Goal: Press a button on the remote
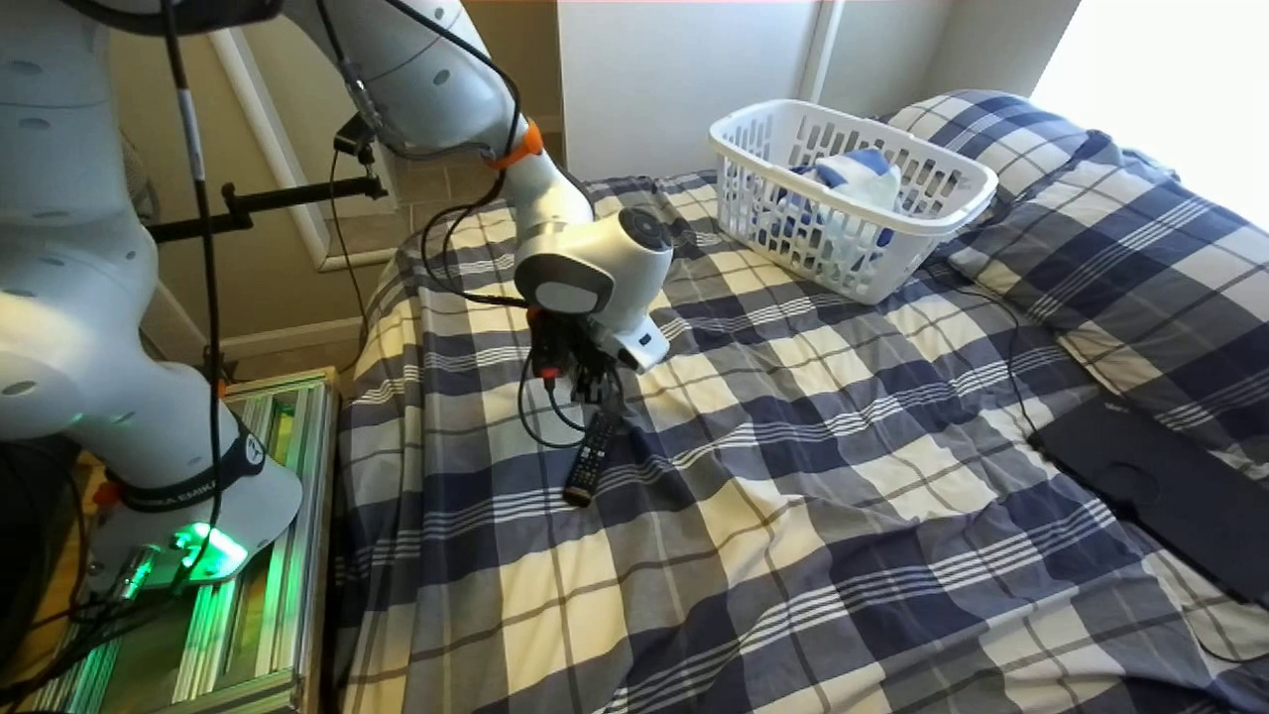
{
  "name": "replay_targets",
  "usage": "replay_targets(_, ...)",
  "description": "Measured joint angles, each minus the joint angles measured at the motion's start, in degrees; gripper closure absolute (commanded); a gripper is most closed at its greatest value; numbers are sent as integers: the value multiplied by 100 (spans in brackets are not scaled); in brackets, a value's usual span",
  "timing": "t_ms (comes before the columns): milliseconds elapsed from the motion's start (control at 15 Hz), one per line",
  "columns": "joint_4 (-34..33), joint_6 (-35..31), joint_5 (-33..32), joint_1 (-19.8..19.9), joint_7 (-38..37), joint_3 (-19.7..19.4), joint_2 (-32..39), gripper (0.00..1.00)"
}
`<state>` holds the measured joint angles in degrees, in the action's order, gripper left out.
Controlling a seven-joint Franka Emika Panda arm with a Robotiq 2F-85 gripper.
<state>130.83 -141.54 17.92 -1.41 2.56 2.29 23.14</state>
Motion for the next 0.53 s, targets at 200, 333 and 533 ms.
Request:
replay_targets(200, -287, 1, 0, 9, -104, 7, 315, 100)
replay_targets(333, -446, 1, 0, 9, -206, 20, 481, 100)
replay_targets(533, -624, 3, -2, 8, -351, 24, 676, 100)
